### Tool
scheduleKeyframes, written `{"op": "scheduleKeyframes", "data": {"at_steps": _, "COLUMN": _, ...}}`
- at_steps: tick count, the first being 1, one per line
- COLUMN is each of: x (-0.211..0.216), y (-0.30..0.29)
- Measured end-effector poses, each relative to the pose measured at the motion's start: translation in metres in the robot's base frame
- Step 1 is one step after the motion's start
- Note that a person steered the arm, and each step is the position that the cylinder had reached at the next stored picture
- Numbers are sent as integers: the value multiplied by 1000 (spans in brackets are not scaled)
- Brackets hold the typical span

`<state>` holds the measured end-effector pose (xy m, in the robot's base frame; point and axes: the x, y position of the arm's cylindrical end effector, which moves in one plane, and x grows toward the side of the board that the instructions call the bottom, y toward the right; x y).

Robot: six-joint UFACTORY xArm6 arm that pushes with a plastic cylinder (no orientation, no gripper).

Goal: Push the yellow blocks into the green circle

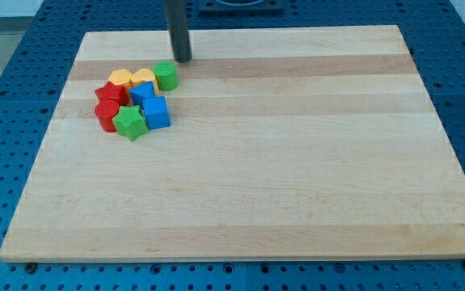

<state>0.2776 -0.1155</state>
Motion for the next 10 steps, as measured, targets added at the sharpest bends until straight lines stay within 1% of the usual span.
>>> {"op": "scheduleKeyframes", "data": {"at_steps": 2, "x": 46, "y": -5}}
{"op": "scheduleKeyframes", "data": {"at_steps": 3, "x": 52, "y": -1}}
{"op": "scheduleKeyframes", "data": {"at_steps": 4, "x": 49, "y": -1}}
{"op": "scheduleKeyframes", "data": {"at_steps": 5, "x": 6, "y": -1}}
{"op": "scheduleKeyframes", "data": {"at_steps": 6, "x": -21, "y": -39}}
{"op": "scheduleKeyframes", "data": {"at_steps": 7, "x": -20, "y": -96}}
{"op": "scheduleKeyframes", "data": {"at_steps": 8, "x": -6, "y": -129}}
{"op": "scheduleKeyframes", "data": {"at_steps": 9, "x": 26, "y": -131}}
{"op": "scheduleKeyframes", "data": {"at_steps": 10, "x": 42, "y": -123}}
